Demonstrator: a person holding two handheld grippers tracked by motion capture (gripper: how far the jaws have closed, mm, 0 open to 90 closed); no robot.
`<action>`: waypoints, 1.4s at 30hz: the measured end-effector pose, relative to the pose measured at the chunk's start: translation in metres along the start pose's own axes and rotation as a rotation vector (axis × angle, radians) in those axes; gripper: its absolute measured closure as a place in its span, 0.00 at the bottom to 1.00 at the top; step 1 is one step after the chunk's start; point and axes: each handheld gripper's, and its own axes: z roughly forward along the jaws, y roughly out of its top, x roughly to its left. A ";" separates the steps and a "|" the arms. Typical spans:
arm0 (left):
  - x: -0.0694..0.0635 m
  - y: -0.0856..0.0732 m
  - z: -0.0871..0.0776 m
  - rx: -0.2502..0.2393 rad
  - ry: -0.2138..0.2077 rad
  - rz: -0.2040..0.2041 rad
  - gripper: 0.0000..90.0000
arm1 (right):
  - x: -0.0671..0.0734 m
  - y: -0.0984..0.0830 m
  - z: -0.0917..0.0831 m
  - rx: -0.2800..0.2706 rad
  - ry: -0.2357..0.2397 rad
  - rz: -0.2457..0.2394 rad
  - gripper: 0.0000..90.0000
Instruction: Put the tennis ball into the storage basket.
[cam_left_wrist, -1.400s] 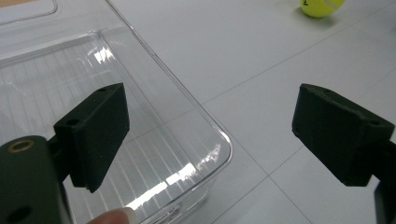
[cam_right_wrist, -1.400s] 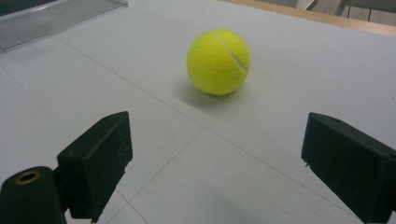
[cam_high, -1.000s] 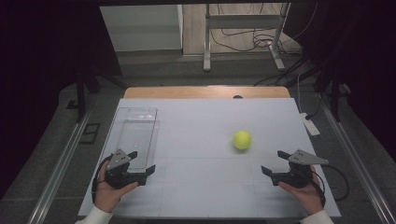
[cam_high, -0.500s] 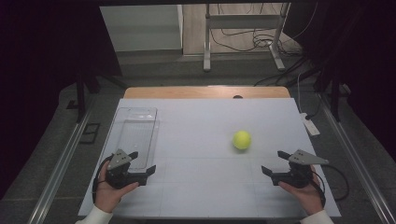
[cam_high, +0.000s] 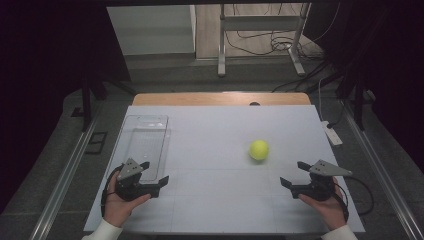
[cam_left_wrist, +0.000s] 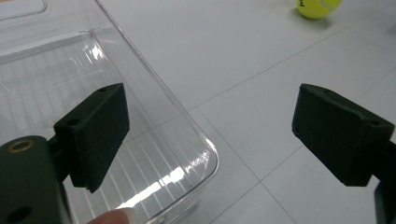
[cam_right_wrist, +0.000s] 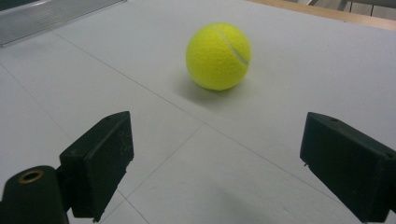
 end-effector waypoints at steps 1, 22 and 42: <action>-0.001 0.001 0.001 0.003 -0.002 0.001 0.14 | 0.000 0.000 0.000 0.000 0.000 0.000 0.11; -0.006 0.018 0.006 0.017 -0.035 0.015 0.14 | -0.001 -0.001 0.000 0.001 -0.010 0.013 0.11; -0.010 0.035 0.013 0.047 -0.056 0.040 0.14 | -0.001 -0.001 0.001 0.007 -0.009 0.007 0.11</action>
